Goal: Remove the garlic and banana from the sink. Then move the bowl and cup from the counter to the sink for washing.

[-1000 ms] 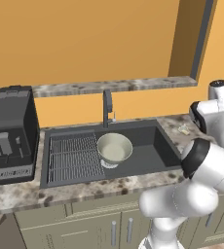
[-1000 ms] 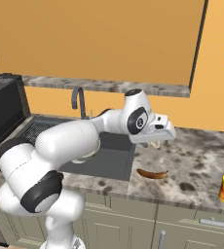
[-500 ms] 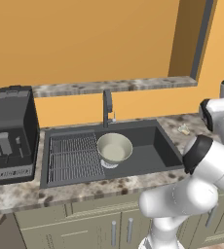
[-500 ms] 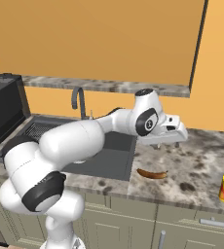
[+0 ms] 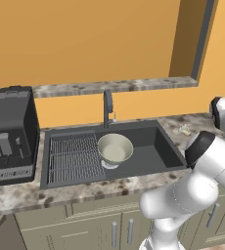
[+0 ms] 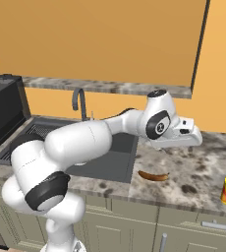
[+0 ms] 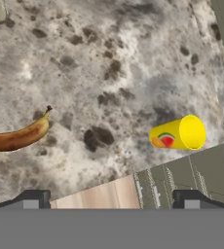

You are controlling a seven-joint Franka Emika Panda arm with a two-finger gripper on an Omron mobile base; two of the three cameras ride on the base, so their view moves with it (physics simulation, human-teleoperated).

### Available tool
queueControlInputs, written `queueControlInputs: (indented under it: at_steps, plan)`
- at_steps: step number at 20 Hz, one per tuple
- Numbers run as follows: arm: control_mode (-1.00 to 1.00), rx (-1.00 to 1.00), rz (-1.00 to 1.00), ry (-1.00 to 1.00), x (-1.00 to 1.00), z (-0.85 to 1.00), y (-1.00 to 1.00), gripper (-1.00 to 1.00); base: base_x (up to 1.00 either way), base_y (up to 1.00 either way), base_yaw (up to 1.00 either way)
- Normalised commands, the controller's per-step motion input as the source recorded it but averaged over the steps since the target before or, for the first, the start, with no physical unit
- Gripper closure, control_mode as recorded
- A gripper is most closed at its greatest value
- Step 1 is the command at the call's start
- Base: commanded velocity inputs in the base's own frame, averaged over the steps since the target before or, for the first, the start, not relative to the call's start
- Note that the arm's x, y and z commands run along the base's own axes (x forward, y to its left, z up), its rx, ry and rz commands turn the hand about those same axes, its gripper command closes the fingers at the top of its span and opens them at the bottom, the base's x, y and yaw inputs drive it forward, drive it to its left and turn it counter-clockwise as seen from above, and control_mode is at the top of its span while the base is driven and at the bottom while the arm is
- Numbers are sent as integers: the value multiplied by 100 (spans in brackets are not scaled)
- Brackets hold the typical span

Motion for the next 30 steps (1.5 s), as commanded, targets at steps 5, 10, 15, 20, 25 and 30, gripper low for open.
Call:
queueControlInputs:
  at_steps: [5,10,15,20,25,30]
  plan:
    - [-100,3,-13,0,-13,4,-31,-100,0,0,0]
    - [-100,6,-15,0,-15,0,-25,-100,0,0,0]
    - [-100,6,-11,-7,-15,-4,-7,-100,0,0,0]
    - [-100,5,-10,-11,-5,-12,-6,-100,0,0,0]
    - [-100,0,-5,-11,0,-15,-18,-100,0,0,0]
    - [-100,0,-3,-7,0,-11,-19,-100,0,0,0]
